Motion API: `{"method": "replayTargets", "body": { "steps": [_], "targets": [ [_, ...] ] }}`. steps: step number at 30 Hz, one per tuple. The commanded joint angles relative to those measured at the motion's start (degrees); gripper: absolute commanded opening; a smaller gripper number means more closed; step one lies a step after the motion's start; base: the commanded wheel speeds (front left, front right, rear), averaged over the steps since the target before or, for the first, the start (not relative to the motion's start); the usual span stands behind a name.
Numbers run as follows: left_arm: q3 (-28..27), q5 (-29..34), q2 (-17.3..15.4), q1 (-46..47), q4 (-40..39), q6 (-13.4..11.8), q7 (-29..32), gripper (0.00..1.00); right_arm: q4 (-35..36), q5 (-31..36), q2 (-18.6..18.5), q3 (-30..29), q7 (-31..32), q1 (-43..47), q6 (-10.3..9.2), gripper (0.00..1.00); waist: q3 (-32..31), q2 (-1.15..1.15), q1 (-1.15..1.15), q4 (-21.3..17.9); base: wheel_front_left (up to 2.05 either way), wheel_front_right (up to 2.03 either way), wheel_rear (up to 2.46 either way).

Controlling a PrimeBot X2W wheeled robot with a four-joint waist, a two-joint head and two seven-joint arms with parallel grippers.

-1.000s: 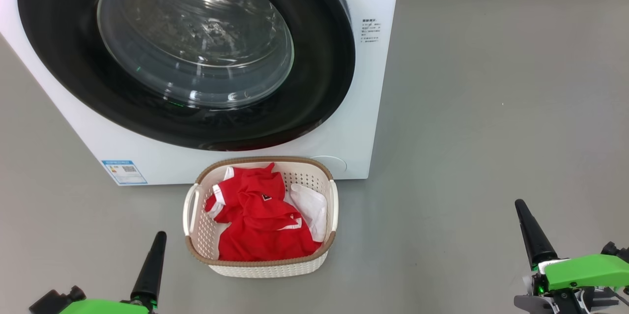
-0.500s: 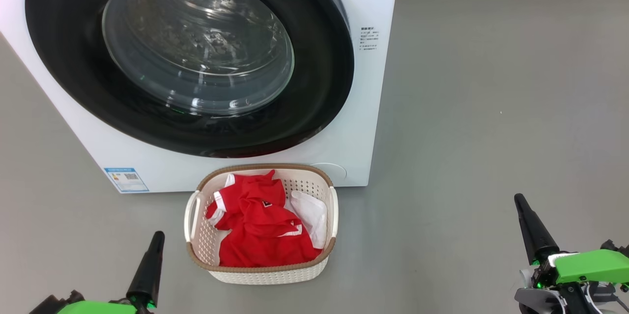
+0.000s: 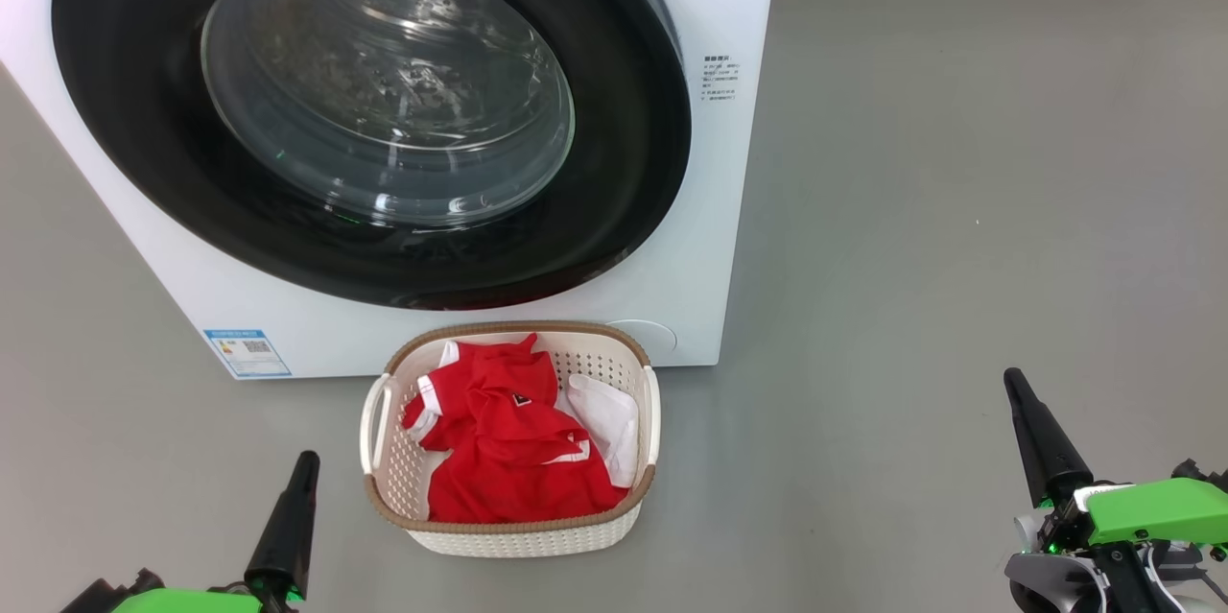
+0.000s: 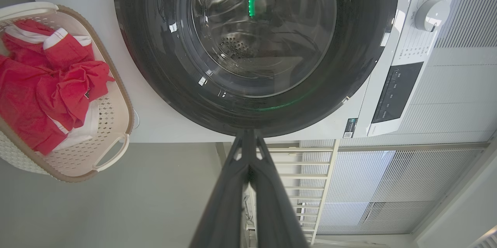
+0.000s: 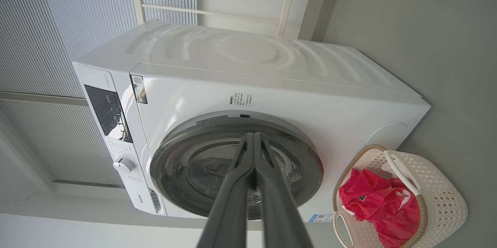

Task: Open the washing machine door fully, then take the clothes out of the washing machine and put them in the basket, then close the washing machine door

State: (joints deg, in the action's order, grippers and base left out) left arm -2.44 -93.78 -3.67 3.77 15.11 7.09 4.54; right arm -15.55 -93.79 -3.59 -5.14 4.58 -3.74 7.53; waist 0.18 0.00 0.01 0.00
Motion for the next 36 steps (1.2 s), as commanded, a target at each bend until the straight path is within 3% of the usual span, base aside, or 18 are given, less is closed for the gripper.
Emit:
{"method": "replayTargets", "body": {
  "steps": [1, 36],
  "targets": [
    [-2.2, 0.1, -0.6, 2.3, -1.2, 0.4, 0.4, 0.0, 1.7, -0.1, -0.8, 0.7, 0.2, -2.3, -0.04, 0.0, 0.0, 0.0, 0.0, 0.0, 0.0, 0.0, 0.0],
    [-2.9, 0.6, -0.1, 2.3, -1.1, 0.4, 1.0, 0.0, 1.6, 0.5, -0.3, 0.0, 0.8, -2.3, -0.04, 0.0, 0.0, 0.0, 0.0, 0.0, 0.0, 0.0, 0.0]
  ]
}}
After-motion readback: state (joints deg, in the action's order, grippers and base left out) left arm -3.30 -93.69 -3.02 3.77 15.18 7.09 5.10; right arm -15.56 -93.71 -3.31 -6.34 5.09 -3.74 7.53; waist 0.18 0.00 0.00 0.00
